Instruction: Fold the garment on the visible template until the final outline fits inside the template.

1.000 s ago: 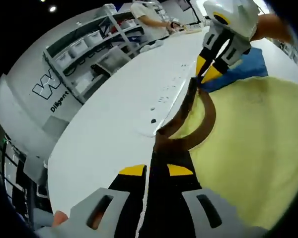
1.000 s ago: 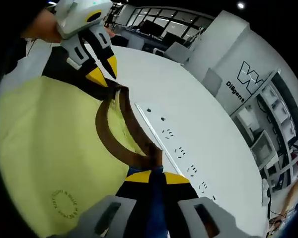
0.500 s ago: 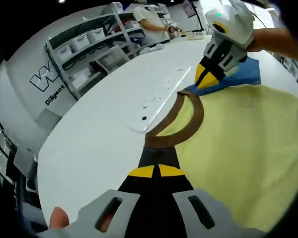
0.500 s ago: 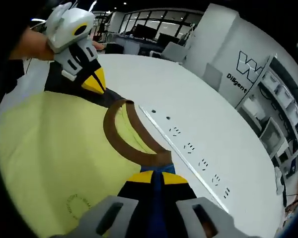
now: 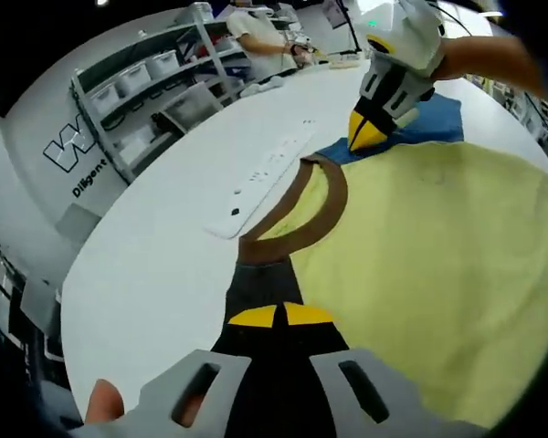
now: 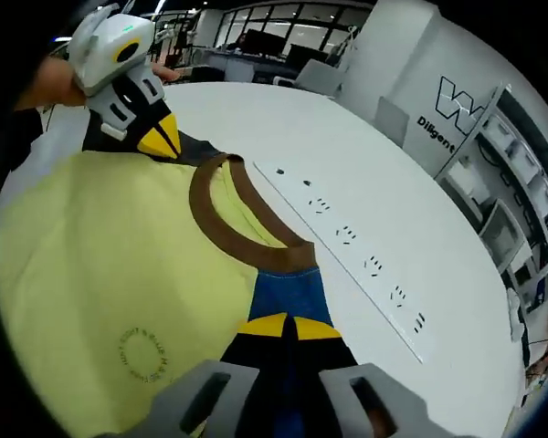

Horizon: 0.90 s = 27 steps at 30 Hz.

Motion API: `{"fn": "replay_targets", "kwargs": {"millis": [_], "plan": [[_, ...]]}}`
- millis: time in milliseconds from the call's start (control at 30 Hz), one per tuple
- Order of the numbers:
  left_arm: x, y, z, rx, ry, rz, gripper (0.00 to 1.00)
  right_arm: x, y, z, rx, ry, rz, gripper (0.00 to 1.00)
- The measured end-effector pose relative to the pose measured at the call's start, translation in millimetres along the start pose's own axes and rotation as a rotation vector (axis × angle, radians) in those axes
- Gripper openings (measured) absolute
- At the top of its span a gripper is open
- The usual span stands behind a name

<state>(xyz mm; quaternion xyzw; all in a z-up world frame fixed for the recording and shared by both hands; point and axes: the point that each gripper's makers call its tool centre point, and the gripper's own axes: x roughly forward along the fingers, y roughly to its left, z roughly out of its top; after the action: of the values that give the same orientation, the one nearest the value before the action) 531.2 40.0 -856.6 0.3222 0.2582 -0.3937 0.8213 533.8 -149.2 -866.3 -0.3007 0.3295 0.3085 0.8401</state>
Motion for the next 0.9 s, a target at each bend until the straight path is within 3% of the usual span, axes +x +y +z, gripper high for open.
{"fn": "replay_targets", "kwargs": {"millis": [200,300,467,500,567,700,900], "plan": [[-4,5.9,0.9,-0.035,0.009,0.032,0.11,-1,1,3.8,0.027,-0.011,-0.013,0.00],[-12,9.6,0.8,-0.074,0.012,0.049,0.19,-10,2,14.0,0.071,-0.072,-0.015,0.08],[-36,11.8,7.0,-0.129,-0.042,0.070,0.22,-35,4,18.3,0.057,-0.093,-0.043,0.09],[-44,10.2,10.0,-0.182,-0.075,0.074,0.24,-41,5,19.6,0.058,-0.099,-0.047,0.10],[-57,2.5,13.7,-0.198,-0.117,0.068,0.25,-53,9,23.0,0.049,-0.112,-0.057,0.10],[-86,-13.3,4.2,-0.219,-0.107,0.088,0.25,-87,20,26.8,0.041,-0.139,-0.077,0.11],[-123,-46.3,0.4,-0.251,-0.136,0.097,0.25,-128,46,6.1,0.069,-0.146,-0.095,0.12]]}}
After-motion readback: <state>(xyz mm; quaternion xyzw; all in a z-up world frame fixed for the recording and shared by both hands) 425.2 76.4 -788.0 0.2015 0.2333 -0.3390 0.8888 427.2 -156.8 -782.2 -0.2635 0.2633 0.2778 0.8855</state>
